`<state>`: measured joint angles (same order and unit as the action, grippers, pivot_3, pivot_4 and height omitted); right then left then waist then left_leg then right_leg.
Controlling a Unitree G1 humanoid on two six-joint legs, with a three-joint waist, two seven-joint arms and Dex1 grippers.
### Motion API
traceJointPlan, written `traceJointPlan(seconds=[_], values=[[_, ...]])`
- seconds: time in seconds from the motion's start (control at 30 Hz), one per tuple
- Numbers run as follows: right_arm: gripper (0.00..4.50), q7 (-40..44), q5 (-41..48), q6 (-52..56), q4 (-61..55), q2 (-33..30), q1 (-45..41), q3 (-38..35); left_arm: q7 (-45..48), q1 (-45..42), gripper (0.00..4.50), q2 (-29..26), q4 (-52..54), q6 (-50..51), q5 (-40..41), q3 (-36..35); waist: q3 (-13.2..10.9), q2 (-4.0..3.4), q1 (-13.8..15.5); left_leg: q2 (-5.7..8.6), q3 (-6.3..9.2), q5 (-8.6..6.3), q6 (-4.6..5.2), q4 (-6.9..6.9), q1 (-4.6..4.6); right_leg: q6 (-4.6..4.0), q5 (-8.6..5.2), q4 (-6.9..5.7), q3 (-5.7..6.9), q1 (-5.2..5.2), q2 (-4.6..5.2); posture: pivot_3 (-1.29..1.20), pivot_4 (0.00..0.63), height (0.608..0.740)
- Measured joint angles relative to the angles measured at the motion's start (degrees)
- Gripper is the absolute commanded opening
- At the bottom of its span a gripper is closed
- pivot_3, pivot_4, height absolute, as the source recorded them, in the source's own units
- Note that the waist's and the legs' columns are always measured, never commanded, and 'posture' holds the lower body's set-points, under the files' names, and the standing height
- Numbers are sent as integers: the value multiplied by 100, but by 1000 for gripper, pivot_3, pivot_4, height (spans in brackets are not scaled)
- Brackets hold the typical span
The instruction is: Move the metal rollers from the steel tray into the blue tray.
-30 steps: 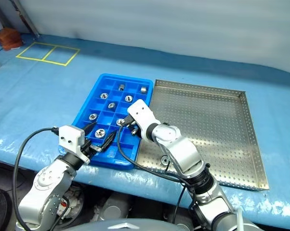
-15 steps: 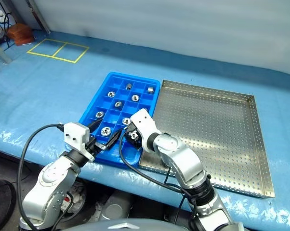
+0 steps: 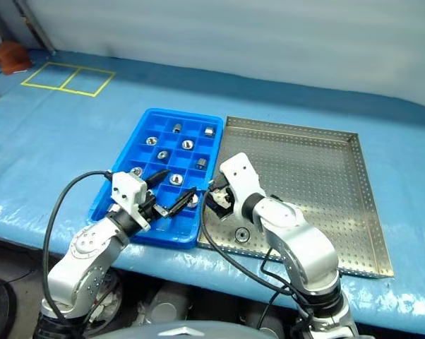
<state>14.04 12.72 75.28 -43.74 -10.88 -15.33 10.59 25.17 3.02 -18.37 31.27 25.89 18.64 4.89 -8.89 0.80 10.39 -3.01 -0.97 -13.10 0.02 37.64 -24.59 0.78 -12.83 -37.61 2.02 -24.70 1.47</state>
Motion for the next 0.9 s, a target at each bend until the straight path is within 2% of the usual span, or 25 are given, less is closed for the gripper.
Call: traceJointPlan(seconds=[0.2, 0.4, 0.63, 0.9], values=[[4462, -343, -1, 1363, -403, 389, 227, -391, 190, -206, 4500, -2, -179, -6, 5, 123, 0, -1, -385, -1, 5, 0, 1, 3, 9, -3, -1, -11, -1, 4, -2, 186, 150, 740], [4462, -507, 16, 1669, -449, 626, 402, -323, 270, -299, 4500, 20, -283, -13, 4, 181, 0, -1, -601, -1, 9, 1, 1, 3, 10, 2, 2, -14, -2, 4, -3, 187, 150, 740], [4462, -602, 130, 1669, -432, 753, 638, -315, 534, -216, 4500, -151, -288, -11, 29, 256, 0, -1, -651, -1, 9, 1, 1, 3, 14, 3, 2, -15, -3, 6, -4, 198, 150, 740], [4462, -641, 323, 1669, -307, 471, 855, -179, 998, -43, 4500, -540, -259, -10, 57, 367, 0, -1, -641, 0, 7, 1, 1, 3, 14, -5, -3, -14, -6, 6, -2, 216, 150, 740]])
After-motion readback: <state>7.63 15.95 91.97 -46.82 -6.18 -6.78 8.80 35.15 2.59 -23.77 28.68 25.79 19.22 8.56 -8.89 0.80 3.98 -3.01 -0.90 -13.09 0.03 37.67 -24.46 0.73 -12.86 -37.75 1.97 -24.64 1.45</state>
